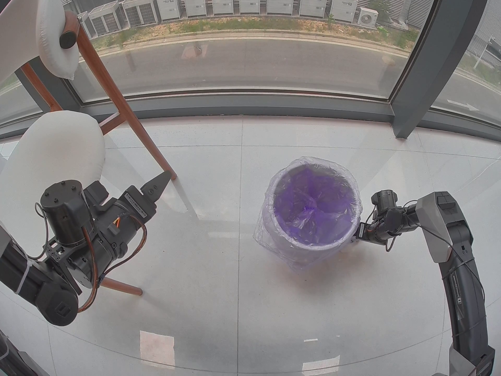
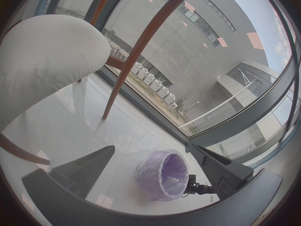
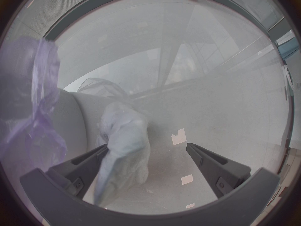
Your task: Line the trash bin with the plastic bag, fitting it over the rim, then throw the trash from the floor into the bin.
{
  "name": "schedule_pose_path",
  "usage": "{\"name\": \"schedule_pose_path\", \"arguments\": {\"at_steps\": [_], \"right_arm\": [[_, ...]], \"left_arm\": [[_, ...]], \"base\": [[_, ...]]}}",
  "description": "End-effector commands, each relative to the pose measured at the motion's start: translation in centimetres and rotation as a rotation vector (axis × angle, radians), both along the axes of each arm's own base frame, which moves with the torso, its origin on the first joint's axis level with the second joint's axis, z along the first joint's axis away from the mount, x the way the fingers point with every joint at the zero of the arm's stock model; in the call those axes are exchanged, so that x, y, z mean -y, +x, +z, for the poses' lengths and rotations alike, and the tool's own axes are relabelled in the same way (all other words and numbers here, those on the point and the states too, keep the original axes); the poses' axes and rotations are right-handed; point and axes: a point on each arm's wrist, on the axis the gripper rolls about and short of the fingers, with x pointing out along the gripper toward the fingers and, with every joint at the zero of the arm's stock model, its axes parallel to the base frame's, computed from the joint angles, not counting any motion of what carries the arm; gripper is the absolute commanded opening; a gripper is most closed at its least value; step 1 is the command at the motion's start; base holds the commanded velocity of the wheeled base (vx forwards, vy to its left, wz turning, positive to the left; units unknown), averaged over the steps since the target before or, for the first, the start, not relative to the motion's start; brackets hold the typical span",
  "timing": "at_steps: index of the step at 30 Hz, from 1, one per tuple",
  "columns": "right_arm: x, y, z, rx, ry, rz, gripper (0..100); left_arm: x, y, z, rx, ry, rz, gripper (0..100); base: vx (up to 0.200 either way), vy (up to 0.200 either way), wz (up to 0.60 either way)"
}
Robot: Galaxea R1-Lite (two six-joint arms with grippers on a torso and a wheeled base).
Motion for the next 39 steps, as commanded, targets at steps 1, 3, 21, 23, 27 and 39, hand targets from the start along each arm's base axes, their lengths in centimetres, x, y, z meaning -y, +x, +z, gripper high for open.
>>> {"name": "schedule_pose_path", "arguments": {"at_steps": [1, 3, 21, 23, 27, 39], "right_arm": [[-0.2, -0.3, -2.5, -0.032, -0.001, 0.005, 100], [0.1, -0.2, -2.5, -0.027, 0.000, -0.001, 0], [8.9, -0.5, 15.6, 0.314, -0.011, -0.161, 0], [8.9, -1.0, 18.6, 0.371, -0.008, -0.149, 0], [7.8, -2.4, 24.4, 0.502, -0.022, -0.115, 0], [-3.0, -13.6, 29.6, 0.772, 0.022, 0.557, 0]], "left_arm": [[0.1, -0.6, -0.1, -0.006, 0.003, -0.011, 100], [0.1, -0.6, -0.2, -0.009, 0.004, -0.011, 100], [0.4, -0.8, -0.3, 0.008, 0.061, -0.019, 100], [0.3, -1.0, -0.5, 0.005, 0.076, -0.020, 100], [-0.3, -2.4, -1.6, 0.000, 0.124, -0.031, 100], [-0.6, -3.7, -1.3, 0.092, 0.118, -0.031, 100]], "base": [[0.000, 0.000, 0.00], [0.000, 0.000, 0.00], [0.000, 0.000, 0.00], [0.000, 0.000, 0.00], [0.000, 0.000, 0.00], [0.000, 0.000, 0.00]]}}
